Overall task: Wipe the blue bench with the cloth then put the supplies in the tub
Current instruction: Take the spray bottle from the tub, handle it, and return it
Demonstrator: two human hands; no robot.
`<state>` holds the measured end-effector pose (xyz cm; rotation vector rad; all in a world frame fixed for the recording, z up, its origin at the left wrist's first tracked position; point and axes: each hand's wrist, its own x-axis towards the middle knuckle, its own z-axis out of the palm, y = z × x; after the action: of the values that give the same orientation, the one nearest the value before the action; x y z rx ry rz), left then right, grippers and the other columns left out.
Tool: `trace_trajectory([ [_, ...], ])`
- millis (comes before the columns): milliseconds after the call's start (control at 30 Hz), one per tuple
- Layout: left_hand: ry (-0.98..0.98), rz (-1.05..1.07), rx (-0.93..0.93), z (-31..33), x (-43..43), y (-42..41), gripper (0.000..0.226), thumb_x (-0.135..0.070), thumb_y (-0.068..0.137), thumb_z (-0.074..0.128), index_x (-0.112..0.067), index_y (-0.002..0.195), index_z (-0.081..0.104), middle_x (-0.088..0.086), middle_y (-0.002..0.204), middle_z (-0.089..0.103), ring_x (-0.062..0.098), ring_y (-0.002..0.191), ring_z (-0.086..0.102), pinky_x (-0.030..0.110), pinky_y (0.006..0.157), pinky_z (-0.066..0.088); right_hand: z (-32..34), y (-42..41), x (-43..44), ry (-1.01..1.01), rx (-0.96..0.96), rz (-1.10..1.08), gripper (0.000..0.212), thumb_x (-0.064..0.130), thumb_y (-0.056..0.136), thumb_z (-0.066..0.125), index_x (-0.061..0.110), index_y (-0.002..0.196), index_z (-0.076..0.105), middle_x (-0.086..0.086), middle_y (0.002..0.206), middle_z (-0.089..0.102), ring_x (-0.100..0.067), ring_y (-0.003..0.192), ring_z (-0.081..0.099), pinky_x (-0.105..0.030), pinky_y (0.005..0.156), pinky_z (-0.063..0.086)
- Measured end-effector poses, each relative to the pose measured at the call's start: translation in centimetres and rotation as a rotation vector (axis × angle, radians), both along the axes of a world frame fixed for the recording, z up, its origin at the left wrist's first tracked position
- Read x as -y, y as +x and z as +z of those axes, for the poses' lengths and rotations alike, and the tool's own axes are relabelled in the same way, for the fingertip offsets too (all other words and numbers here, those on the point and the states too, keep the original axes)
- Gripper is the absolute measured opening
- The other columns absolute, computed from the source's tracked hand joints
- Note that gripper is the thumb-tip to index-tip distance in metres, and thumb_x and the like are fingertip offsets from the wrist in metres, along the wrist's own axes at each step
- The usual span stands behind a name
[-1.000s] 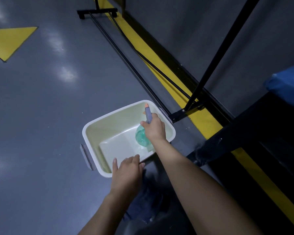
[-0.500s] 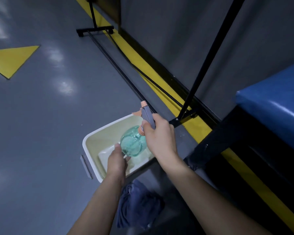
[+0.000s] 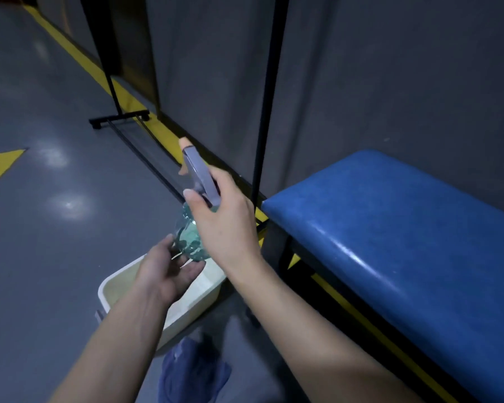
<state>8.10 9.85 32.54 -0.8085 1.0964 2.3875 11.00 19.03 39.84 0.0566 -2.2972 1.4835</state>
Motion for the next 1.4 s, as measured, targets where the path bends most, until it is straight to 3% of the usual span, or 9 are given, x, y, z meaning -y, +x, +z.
trace_trajectory([
  [133, -0.009, -0.145, -0.136, 7.0, -2.7, 1.8, 0.033, -0.026, 0.099, 0.038, -0.011, 0.072, 0.052, 0.008, 0.070, 0.062, 0.025, 0.077, 0.059, 0.046, 0.100, 0.043, 5.8, 1.8, -2.7, -0.032, -0.192, -0.040, 0.036, 0.013, 0.084, 0.064, 0.016, 0.119, 0.056, -0.004, 0.103, 0.062, -0.017, 0.096, 0.057, -0.028, 0.084, 0.046],
  [267, -0.032, -0.354, -0.231, 12.3, -6.2, 4.1, 0.024, -0.026, 0.097, 0.039, -0.012, 0.082, 0.052, 0.013, 0.083, 0.060, 0.027, 0.060, 0.069, 0.038, 0.068, 0.058, 10.7, 3.8, -6.6, -0.059, -0.271, -0.110, 0.038, 0.017, 0.084, 0.066, 0.016, 0.120, 0.057, -0.004, 0.109, 0.062, -0.016, 0.099, 0.058, -0.032, 0.089, 0.049],
  [367, -0.033, -0.533, -0.248, 14.6, -8.8, 6.3, 0.024, -0.028, 0.099, 0.037, -0.013, 0.092, 0.054, 0.019, 0.087, 0.062, 0.029, 0.052, 0.070, 0.039, 0.054, 0.058, 13.8, 4.8, -10.6, -0.043, -0.162, -0.127, 0.043, 0.031, 0.079, 0.068, 0.018, 0.119, 0.060, -0.005, 0.114, 0.060, -0.014, 0.102, 0.058, -0.031, 0.095, 0.047],
  [467, -0.026, -0.681, -0.257, 16.0, -11.5, 9.1, 0.027, -0.029, 0.100, 0.037, -0.011, 0.096, 0.057, 0.022, 0.096, 0.063, 0.031, 0.053, 0.070, 0.039, 0.057, 0.058, 16.1, 6.8, -14.8, -0.016, -0.036, -0.068, 0.012, 0.032, 0.081, 0.067, 0.025, 0.088, 0.060, 0.007, 0.084, 0.059, -0.004, 0.077, 0.056, -0.022, 0.081, 0.046],
  [600, -0.004, -0.824, -0.226, 16.8, -15.1, 12.7, 0.041, -0.039, 0.099, 0.033, -0.005, 0.099, 0.057, 0.020, 0.093, 0.063, 0.033, 0.056, 0.070, 0.038, 0.054, 0.058, 16.9, 10.2, -18.9, -0.031, 0.168, -0.110, 0.014, 0.032, 0.087, 0.064, 0.019, 0.086, 0.060, 0.008, 0.071, 0.056, -0.002, 0.062, 0.053, -0.017, 0.063, 0.042],
  [700, -0.014, -0.950, -0.223, 16.4, -17.4, 15.1, 0.061, -0.057, 0.094, 0.026, -0.006, 0.113, 0.053, 0.019, 0.095, 0.064, 0.033, 0.076, 0.067, 0.040, 0.069, 0.055, 16.6, 12.2, -21.1, 0.048, 0.305, -0.135, 0.022, 0.034, 0.087, 0.062, 0.013, 0.090, 0.065, 0.005, 0.077, 0.059, -0.009, 0.071, 0.054, -0.024, 0.070, 0.041],
  [767, 0.000, -1.018, -0.238, 16.2, -18.7, 16.5, 0.060, -0.062, 0.091, 0.024, -0.013, 0.106, 0.055, 0.019, 0.091, 0.064, 0.033, 0.082, 0.062, 0.039, 0.074, 0.051, 16.2, 13.2, -22.2, 0.105, 0.375, -0.153, 0.023, 0.030, 0.085, 0.061, 0.011, 0.096, 0.066, 0.002, 0.087, 0.062, -0.014, 0.083, 0.057, -0.027, 0.078, 0.042],
  [1167, 0.037, -1.099, -0.141, 16.1, -21.5, 19.7, 0.056, -0.062, 0.091, 0.030, -0.019, 0.116, 0.056, 0.017, 0.096, 0.062, 0.031, 0.081, 0.063, 0.039, 0.073, 0.052, 14.7, 16.8, -25.4, 0.060, 0.413, -0.244, 0.013, 0.021, 0.085, 0.056, 0.015, 0.079, 0.066, -0.007, 0.102, 0.071, -0.023, 0.110, 0.064, -0.034, 0.099, 0.043],
  [1400, 0.053, -1.125, -0.143, 16.1, -21.6, 20.8, 0.055, -0.061, 0.091, 0.029, -0.017, 0.106, 0.059, 0.016, 0.091, 0.064, 0.028, 0.074, 0.065, 0.037, 0.068, 0.054, 14.9, 18.3, -25.1, 0.026, 0.358, -0.228, 0.029, 0.028, 0.090, 0.058, 0.001, 0.095, 0.066, -0.008, 0.103, 0.073, -0.020, 0.105, 0.066, -0.035, 0.099, 0.044],
])
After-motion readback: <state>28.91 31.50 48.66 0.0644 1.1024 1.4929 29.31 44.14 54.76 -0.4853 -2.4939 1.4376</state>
